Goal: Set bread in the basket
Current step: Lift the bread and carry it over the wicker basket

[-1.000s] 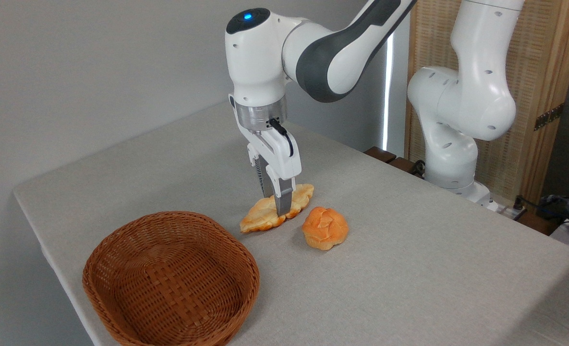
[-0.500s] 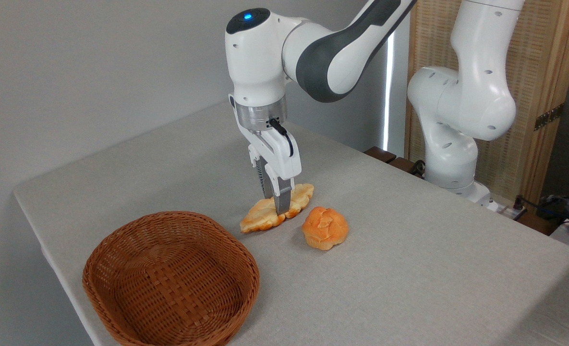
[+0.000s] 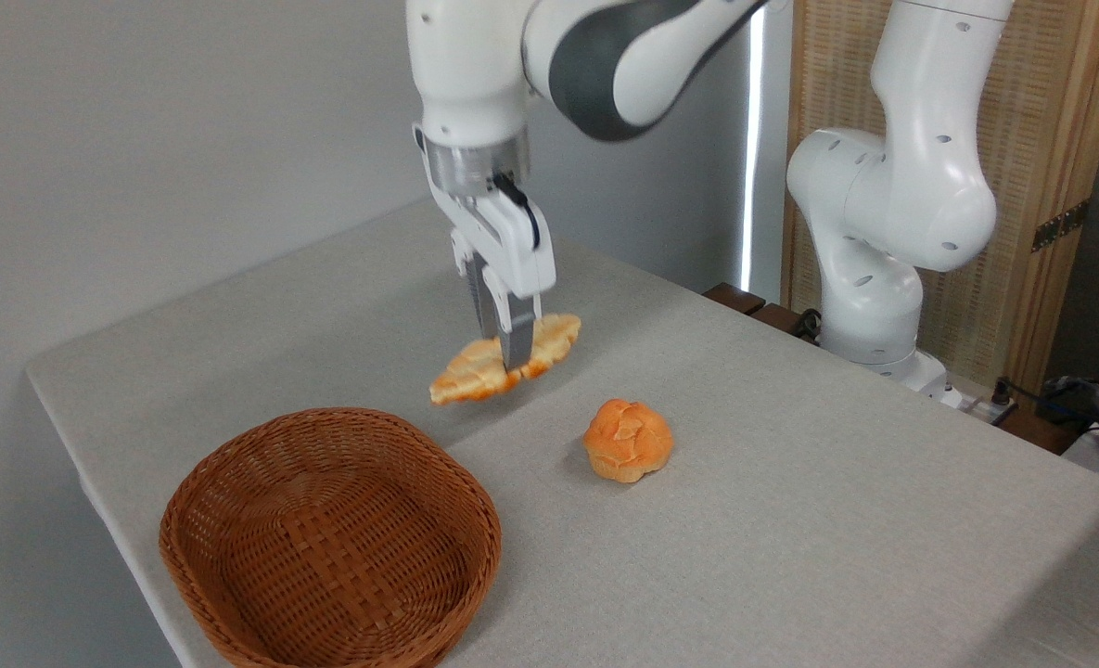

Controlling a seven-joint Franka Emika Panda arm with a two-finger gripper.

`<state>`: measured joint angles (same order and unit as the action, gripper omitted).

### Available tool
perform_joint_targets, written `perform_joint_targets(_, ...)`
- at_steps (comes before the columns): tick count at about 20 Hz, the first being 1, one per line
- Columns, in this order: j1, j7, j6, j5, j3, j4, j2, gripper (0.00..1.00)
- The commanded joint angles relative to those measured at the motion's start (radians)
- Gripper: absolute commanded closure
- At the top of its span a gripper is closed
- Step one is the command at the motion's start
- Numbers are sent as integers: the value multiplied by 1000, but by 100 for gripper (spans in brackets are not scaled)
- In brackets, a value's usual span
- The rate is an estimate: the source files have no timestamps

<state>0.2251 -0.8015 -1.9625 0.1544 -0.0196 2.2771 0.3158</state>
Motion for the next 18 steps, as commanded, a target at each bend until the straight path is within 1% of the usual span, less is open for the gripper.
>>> perform_joint_targets(1, 8, -5, 82, 30, 38, -135, -30, 53)
perform_joint_targets(2, 8, -5, 85, 39, 46, -155, -41, 53)
perform_joint_targets(3, 8, -2, 92, 57, 62, -207, -66, 53)
perform_joint_targets(4, 8, -2, 100, 63, 67, -232, -78, 53)
perform_joint_targets(5, 8, 1, 109, 68, 73, -285, -107, 53)
perform_joint_targets(6, 7, 5, 114, 68, 81, -313, -124, 53)
perform_joint_targets(8, 7, 39, 119, 66, 105, -401, -184, 52)
perform_joint_targets(9, 7, 42, 119, 63, 106, -421, -199, 52)
perform_joint_targets(13, 0, 57, 119, 56, 119, -572, -329, 52)
perform_joint_targets(14, 0, 57, 117, 56, 121, -593, -346, 52)
perform_joint_targets(16, 0, 54, 99, 57, 121, -634, -401, 52)
perform_joint_targets(17, 0, 54, 70, 57, 119, -640, -428, 52)
perform_joint_targets(18, 0, 54, 18, 59, 115, -639, -443, 52)
